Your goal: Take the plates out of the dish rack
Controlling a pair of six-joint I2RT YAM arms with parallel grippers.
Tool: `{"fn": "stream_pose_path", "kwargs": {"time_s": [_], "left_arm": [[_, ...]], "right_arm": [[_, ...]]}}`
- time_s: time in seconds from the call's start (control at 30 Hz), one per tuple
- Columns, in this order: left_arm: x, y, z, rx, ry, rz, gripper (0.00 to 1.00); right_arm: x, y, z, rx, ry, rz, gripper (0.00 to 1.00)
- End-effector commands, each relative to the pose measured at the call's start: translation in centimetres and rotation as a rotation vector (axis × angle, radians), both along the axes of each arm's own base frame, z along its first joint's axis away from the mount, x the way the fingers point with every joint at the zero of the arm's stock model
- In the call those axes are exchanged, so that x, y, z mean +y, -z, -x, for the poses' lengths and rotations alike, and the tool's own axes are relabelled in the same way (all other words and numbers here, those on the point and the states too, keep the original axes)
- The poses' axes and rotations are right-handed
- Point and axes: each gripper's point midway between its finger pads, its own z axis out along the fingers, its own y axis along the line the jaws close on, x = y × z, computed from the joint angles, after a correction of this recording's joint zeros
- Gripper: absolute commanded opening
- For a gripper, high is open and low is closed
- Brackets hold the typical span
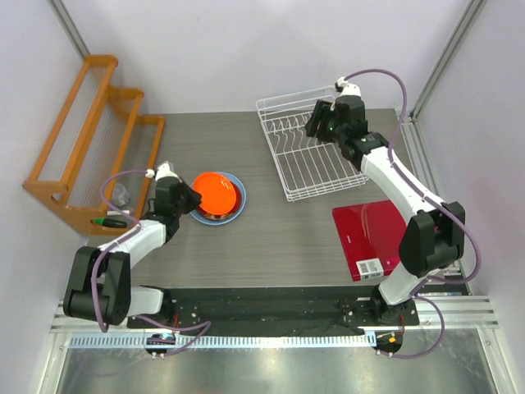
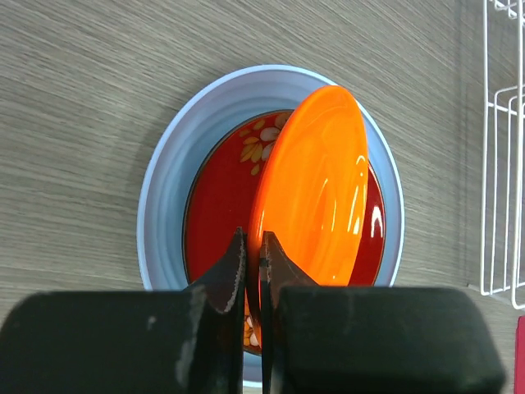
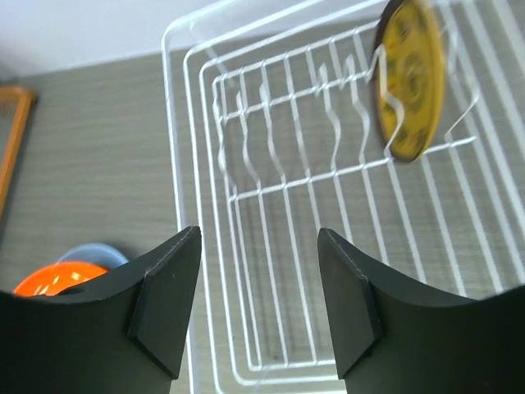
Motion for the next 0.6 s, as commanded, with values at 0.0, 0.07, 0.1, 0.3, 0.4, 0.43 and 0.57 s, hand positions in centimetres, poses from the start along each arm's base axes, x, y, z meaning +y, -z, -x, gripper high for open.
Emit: {"fn": "stream_pose_path", "kwargs": {"time_s": [0.0, 0.07, 0.1, 0.3, 0.4, 0.43, 0.57], "left_arm": [[0.7, 0.0, -1.0, -0.021, -0.025, -0.036, 0.0], [0.8, 0.2, -1.0, -0.016, -0.027, -0.038, 0.0], [0.8, 0.3, -1.0, -0.012, -0.029, -0.04, 0.0], [0.7, 0.5, -1.0, -0.006, -0.018, -0.043, 0.26], [0.4, 0.2, -1.2, -0.014, -0.002, -0.042, 0.47], [0.4, 0.0, -1.3, -0.019, -0.001, -0.04, 0.53], [0.3, -0.5, -1.5, -0.02, 0.009, -0.042, 0.62]], "right_arm": [[-2.3, -1.5, -3.0, -0.052, 0.068, 0.077, 0.65], [-3.0, -1.6, -4.3, -0.059, 0.115, 0.122, 0.65], [-3.7, -2.1, -5.1, -0.077, 0.139, 0.149, 0.65], [-6.2, 0.7, -9.3, -0.05, 0.269, 0.294, 0.65], [-6.8, 1.6, -11.3, -0.04, 0.289, 0.346, 0.66], [-7.1, 2.1, -11.6, -0.026, 0.29, 0.373, 0.66], [-8.1, 3.2, -12.9, -0.016, 0.332, 0.45, 0.66]]}}
